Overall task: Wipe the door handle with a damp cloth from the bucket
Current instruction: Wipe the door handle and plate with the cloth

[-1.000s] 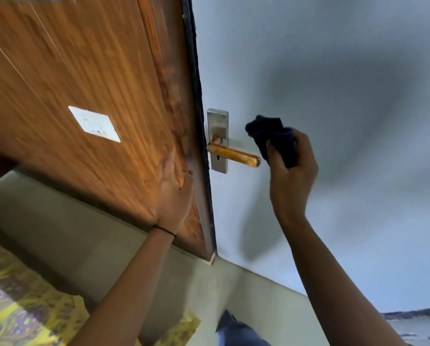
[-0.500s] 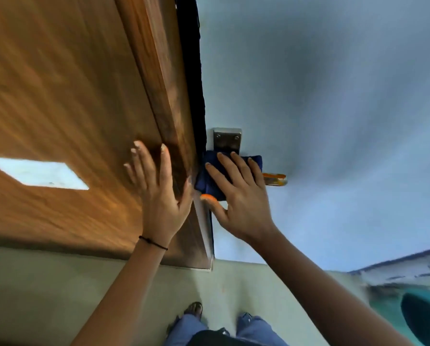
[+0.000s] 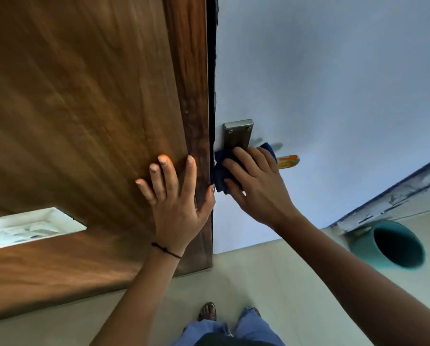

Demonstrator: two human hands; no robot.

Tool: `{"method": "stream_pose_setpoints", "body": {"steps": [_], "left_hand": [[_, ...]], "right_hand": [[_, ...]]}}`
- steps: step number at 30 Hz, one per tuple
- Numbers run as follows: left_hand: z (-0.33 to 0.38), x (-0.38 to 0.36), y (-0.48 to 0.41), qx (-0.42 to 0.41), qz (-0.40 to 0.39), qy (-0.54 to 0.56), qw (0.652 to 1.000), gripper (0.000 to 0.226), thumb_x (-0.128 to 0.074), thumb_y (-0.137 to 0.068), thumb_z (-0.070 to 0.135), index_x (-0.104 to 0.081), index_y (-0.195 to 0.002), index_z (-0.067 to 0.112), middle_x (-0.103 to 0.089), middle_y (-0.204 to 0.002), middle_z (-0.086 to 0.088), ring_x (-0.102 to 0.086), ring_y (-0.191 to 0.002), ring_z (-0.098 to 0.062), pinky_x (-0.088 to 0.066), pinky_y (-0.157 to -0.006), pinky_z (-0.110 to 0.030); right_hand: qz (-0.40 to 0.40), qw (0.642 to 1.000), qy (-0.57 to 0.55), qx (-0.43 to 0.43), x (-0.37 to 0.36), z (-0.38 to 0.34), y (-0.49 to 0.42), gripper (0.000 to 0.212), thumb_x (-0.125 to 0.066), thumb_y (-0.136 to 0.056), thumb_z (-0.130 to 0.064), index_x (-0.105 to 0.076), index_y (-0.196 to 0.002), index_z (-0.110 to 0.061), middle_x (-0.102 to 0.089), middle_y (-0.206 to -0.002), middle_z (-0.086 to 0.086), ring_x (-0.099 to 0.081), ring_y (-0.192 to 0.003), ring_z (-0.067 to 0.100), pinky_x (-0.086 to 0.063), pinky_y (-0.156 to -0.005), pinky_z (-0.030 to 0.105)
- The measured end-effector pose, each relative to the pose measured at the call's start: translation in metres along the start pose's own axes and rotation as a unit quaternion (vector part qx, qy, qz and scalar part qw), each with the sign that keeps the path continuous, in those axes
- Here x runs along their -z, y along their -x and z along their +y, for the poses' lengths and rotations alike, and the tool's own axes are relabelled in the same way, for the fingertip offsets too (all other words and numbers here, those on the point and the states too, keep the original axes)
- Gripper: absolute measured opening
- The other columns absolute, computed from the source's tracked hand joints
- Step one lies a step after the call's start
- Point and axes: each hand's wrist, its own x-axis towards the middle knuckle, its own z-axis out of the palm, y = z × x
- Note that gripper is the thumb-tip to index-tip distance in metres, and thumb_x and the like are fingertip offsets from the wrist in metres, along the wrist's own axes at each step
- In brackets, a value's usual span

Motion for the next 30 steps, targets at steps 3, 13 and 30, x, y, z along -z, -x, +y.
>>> {"method": "stream_pose_setpoints", "body": {"steps": [3,13,30], "left_hand": [[0.000,-0.003,0.000,-0.003,0.014,-0.002,1.000,0.085,-0.045,-0.089,0.052,0.006,-0.152,0.023,0.027,-0.156,-0.005,0.024,-0.144,-0.020,0.018,-0.115,-0.043],[-0.003,-0.004,0.002,-0.013,0.017,0.002,1.000,0.090,-0.051,-0.086,0.049,0.003,-0.152,0.022,0.026,-0.156,-0.006,0.023,-0.144,-0.020,0.017,-0.115,-0.043],[-0.003,-0.002,0.000,-0.014,0.010,0.008,1.000,0.089,-0.051,-0.088,0.049,0.004,-0.152,0.022,0.029,-0.155,-0.005,0.027,-0.143,-0.020,0.020,-0.114,-0.043]], "right_hand": [[0.013,0.998,-0.036,-0.057,0.008,0.017,0.005,0.035,-0.050,-0.092,-0.028,-0.056,-0.123,-0.013,-0.059,-0.125,0.010,-0.053,-0.109,0.032,-0.038,-0.102,0.044],[-0.005,0.997,-0.016,-0.071,0.006,0.007,0.005,0.040,-0.050,-0.089,-0.030,-0.056,-0.125,-0.014,-0.060,-0.124,0.009,-0.054,-0.109,0.030,-0.034,-0.106,0.044],[0.004,0.994,-0.003,-0.108,0.009,0.026,0.017,0.038,-0.046,-0.091,-0.029,-0.057,-0.123,-0.012,-0.062,-0.112,0.007,-0.054,-0.105,0.030,-0.029,-0.110,0.047]]}}
